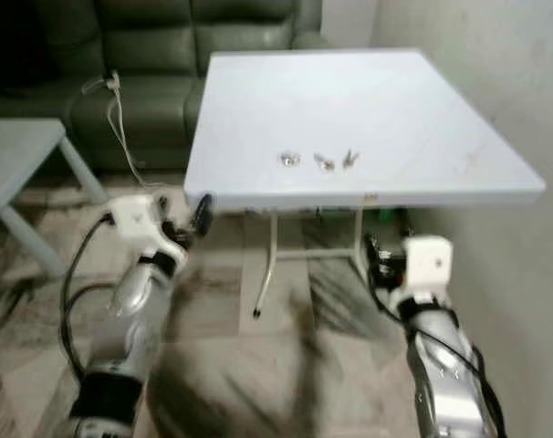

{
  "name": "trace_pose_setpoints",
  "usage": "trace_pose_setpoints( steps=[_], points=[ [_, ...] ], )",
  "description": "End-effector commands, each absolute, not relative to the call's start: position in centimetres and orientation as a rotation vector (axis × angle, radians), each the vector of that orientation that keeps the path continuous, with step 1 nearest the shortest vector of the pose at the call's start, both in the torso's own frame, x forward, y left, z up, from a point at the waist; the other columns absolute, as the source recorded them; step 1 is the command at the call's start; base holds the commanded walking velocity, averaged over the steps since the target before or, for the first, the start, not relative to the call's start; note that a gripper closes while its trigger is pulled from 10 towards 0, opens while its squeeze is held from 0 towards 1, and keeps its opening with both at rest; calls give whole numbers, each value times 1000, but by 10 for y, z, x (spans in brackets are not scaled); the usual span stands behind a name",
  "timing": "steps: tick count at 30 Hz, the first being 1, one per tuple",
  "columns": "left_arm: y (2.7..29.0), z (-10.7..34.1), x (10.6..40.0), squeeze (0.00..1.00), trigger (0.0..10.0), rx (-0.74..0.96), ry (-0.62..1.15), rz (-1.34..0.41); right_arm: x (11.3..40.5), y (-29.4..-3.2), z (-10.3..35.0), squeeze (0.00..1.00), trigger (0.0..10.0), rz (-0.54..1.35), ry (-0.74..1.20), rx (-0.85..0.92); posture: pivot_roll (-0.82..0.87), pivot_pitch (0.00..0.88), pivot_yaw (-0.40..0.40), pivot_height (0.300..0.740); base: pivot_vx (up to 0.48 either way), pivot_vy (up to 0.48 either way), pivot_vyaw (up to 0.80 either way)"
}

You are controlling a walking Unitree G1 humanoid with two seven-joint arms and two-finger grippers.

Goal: Hang keys on a hook

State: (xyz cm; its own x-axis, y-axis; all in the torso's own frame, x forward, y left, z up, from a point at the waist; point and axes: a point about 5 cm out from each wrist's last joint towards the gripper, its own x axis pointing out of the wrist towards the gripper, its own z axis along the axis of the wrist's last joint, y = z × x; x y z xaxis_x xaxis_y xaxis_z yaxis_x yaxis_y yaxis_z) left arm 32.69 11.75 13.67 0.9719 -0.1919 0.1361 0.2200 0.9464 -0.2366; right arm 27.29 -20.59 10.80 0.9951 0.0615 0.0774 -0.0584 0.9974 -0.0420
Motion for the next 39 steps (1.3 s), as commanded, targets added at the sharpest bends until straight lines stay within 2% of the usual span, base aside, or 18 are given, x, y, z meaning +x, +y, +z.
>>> trace_pose_setpoints(
  steps=[1,15,39],
  points=[
    [126,134,328,0,10000,-240,-96,-193,273,-202,113,0,10000,69,-100,-37,-210,2,3,740,0,0,0],
    [140,131,325,0,10000,-231,-99,-143,282,-194,112,0,10000,105,-90,-28,-134,1,-32,740,217,0,0],
    [143,128,319,0,10000,-230,-91,-127,285,-192,111,0,10000,128,-81,-28,-105,0,-43,740,302,0,0]
  ],
)
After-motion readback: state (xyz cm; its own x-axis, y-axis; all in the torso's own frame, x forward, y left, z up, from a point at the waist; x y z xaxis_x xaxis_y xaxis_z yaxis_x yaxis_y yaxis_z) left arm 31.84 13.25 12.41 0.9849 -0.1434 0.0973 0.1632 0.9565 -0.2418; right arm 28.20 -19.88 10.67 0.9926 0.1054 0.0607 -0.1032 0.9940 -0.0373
